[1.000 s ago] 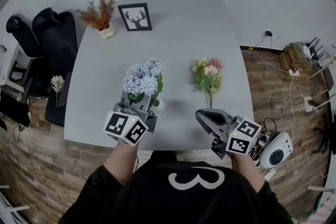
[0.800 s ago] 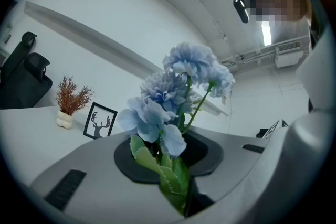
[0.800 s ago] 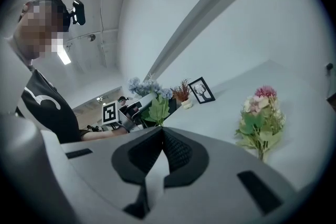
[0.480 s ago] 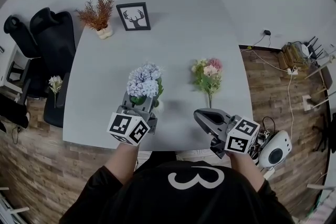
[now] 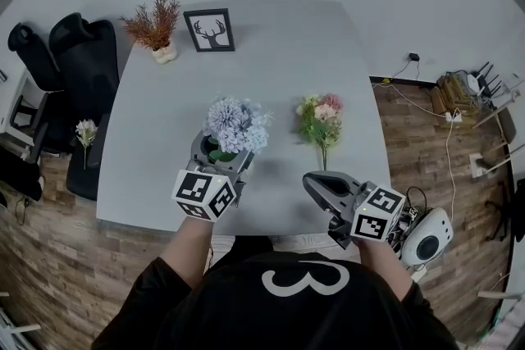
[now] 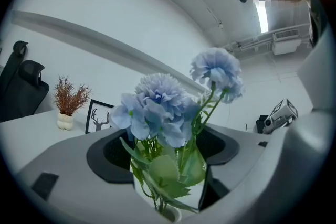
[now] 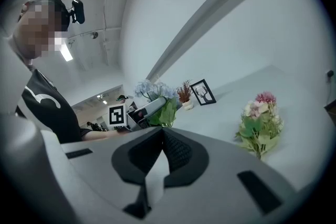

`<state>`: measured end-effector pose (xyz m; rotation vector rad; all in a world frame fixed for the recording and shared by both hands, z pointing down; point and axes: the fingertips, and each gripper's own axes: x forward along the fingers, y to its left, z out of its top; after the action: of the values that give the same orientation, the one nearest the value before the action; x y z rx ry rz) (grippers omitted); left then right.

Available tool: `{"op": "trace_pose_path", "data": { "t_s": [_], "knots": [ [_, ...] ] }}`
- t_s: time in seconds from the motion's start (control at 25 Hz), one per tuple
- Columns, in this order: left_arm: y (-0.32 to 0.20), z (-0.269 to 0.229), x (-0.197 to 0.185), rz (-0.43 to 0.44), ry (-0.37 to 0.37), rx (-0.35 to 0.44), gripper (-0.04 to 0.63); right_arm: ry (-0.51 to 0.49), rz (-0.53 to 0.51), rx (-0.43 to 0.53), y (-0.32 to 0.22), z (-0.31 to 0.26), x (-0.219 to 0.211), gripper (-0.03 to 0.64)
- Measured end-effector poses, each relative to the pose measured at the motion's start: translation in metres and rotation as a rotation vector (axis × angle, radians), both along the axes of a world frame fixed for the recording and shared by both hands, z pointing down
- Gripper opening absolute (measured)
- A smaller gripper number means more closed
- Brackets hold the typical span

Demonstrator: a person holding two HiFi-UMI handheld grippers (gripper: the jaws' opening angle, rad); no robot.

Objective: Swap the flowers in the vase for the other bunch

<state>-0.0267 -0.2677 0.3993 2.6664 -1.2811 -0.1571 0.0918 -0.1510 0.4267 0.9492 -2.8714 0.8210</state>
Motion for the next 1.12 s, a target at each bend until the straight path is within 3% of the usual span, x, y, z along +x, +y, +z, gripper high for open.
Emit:
{"op": "trace_pose_path", "data": {
  "t_s": [0.28,0.64,0.92,1.12],
  "knots": [
    [0.003,0.004,0.002,-0.001,-0.076,-0.015,0.436,0.001,0.0,0.012,0.013,-0.003,0.006,0.008],
    [0.019,0.002,-0.01,-0.065,-0.119,-0.038,0.456,-0.001,-0.028,0.022,0.039,-0.003,0.011,0.008],
    [0.051,-0.003,-0.015,-0.075,-0.104,-0.065,0.454,-0.03,-0.077,0.05,0.056,-0.008,0.0,0.008],
    [0.09,-0.019,-0.012,-0.011,-0.079,-0.09,0.452,-0.053,-0.127,0.091,0.064,-0.023,-0.02,0.008]
  ]
}}
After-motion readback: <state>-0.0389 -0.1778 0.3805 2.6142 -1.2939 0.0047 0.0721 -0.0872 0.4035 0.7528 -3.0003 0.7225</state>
